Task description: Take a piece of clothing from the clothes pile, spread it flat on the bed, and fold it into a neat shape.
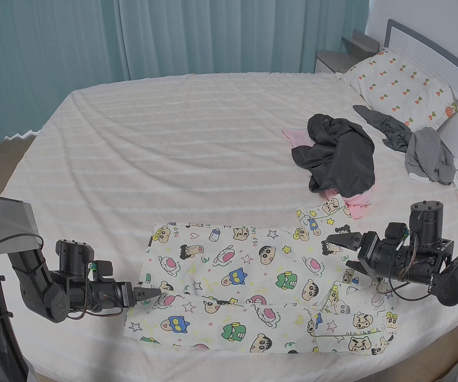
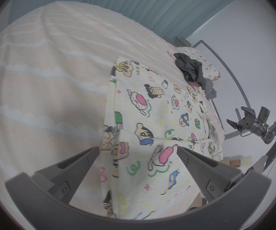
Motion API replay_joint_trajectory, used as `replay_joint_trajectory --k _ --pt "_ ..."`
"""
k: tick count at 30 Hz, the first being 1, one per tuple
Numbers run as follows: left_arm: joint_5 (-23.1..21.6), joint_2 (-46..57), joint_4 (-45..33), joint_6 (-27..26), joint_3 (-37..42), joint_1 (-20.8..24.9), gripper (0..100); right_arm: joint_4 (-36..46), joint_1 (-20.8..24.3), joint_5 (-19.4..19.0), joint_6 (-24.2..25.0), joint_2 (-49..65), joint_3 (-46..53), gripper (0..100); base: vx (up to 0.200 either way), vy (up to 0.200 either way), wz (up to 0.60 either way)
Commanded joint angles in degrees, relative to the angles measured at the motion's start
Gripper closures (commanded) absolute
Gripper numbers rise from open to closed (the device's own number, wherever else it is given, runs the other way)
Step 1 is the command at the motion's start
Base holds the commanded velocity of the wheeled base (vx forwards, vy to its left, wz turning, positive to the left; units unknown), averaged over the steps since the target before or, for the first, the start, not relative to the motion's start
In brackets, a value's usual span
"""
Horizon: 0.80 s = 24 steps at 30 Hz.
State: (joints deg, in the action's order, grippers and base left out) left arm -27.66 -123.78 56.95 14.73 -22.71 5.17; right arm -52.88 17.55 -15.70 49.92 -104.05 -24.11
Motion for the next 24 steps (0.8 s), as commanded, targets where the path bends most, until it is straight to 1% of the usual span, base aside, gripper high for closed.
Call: replay_joint_trajectory --k 1,4,16,19,24 --pt "0.1 0.5 0.0 -1.1 0.5 -1.6 0 0.0 0.0 0.0 0.0 0.0 0.0 0 0.000 0.000 0.00" --pt "0.1 0.5 0.1 -2.1 0.5 -1.5 0 0.0 0.0 0.0 0.0 -0.1 0.0 0 0.000 0.000 0.00" --pt "-0.1 3.0 0.1 -1.7 -0.9 -1.0 0 0.0 0.0 0.0 0.0 -0.1 0.2 0 0.000 0.000 0.00" --pt "-0.1 3.4 0.1 -1.6 -1.2 -0.5 0 0.0 0.0 0.0 0.0 -0.1 0.1 0 0.000 0.000 0.00" --pt "-0.5 2.2 0.1 -1.5 -1.0 1.6 0 0.0 0.0 -0.1 0.1 -0.2 0.2 0 0.000 0.000 0.00"
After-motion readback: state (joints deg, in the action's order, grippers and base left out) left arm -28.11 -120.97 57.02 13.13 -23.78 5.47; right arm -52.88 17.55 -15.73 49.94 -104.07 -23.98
